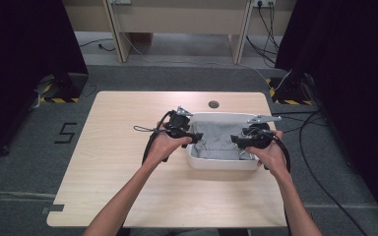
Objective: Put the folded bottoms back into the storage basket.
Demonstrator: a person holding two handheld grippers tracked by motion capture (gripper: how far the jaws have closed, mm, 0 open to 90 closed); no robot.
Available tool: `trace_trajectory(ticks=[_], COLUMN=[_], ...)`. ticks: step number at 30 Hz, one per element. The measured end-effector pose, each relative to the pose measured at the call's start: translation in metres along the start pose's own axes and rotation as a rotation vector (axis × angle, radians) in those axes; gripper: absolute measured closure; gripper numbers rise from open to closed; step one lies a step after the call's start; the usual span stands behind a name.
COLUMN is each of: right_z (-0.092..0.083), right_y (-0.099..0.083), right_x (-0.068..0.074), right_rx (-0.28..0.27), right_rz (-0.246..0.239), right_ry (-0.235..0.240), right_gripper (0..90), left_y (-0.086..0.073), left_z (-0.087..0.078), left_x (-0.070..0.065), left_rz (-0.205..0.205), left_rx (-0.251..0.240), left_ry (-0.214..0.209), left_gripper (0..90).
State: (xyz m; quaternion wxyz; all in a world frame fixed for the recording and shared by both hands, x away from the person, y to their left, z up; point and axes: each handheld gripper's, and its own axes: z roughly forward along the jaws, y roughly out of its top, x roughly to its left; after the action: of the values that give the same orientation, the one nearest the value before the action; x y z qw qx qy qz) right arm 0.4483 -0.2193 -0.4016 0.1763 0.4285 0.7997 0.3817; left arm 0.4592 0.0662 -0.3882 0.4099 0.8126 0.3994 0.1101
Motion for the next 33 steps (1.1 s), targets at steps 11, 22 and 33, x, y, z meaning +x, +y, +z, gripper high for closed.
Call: trace_trajectory(ticks=[11,22,33], right_z=[-0.010,-0.020,-0.025], right_y=[-0.002,-0.008,-0.016], right_x=[0.014,0.020,0.029], right_rx=[-0.029,-0.051,-0.049], right_rz=[-0.015,0.002,-0.012], right_ry=[0.020,0.035,0.028], right_gripper=[36.7,34.8,32.9], left_y=[-0.021,-0.044,-0.061], left_z=[-0.024,-0.049,-0.065], left_x=[0.014,0.028,0.031], left_rz=[-0.034,-0.047,-0.050], left_rx=[-0.033,-0.055,-0.075], left_ry=[-0.004,0.016,0.027], left_gripper=[29.9,26.1,25.6])
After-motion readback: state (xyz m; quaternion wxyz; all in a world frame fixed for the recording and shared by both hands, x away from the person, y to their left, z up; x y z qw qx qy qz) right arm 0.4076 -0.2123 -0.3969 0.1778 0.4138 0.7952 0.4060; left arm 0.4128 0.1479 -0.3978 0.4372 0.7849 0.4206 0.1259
